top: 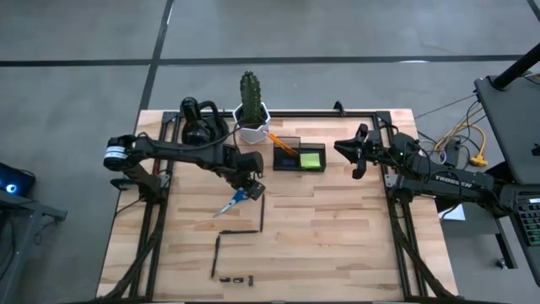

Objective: Pick and place office supplies into organizer
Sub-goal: Put the scissors into the left section of the desk organizer

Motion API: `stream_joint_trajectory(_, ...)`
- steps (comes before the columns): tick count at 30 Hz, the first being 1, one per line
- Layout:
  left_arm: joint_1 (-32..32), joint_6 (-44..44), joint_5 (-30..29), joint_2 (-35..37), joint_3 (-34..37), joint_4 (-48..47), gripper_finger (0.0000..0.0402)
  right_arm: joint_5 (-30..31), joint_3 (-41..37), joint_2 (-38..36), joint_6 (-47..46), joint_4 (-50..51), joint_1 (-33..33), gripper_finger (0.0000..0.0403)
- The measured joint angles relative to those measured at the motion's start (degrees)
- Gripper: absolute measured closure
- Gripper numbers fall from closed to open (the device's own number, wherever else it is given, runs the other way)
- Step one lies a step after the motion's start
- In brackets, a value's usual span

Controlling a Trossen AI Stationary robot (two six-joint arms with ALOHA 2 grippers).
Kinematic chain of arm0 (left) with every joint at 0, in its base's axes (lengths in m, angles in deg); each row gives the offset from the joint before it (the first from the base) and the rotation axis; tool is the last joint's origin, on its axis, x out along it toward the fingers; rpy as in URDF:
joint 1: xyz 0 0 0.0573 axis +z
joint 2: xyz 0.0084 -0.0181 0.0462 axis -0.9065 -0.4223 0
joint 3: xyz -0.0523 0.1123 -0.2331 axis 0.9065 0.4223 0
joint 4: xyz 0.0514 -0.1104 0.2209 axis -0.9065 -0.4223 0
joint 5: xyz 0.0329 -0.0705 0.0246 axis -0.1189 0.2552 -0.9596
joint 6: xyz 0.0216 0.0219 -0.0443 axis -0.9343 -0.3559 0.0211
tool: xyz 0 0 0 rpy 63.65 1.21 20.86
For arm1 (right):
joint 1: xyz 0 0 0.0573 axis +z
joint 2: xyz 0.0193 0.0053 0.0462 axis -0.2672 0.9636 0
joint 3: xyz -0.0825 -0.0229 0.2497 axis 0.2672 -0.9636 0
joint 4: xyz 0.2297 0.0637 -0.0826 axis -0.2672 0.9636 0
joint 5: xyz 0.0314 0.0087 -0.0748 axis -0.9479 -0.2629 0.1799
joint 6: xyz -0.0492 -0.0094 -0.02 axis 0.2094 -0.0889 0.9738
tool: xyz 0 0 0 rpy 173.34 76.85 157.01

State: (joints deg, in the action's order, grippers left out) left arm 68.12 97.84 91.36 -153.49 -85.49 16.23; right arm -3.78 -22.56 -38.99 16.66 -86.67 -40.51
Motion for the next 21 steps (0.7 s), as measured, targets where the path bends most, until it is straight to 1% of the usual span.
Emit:
stream_joint_trajectory(3,0.7,0.0,-0.2,-1.5,0.2,-1.5,0.0177,0.0,0.0,0.0,1.4,0.7,0.0,0.0346)
stream_joint_trajectory(9,1.0,-4.2,-0.2,-5.8,0.2,-0.9,0.0176,0.0,0.0,0.0,1.4,1.0,0.0,0.0346)
stream_joint_trajectory(14,1.0,-4.7,-0.2,-9.3,0.2,-1.0,0.0176,0.0,0.0,0.0,1.4,1.0,0.0,0.0346)
stream_joint_trajectory(21,1.1,-5.1,-1.6,-11.3,0.2,-1.1,0.0176,0.0,0.0,0.0,1.4,1.0,0.0,0.0346)
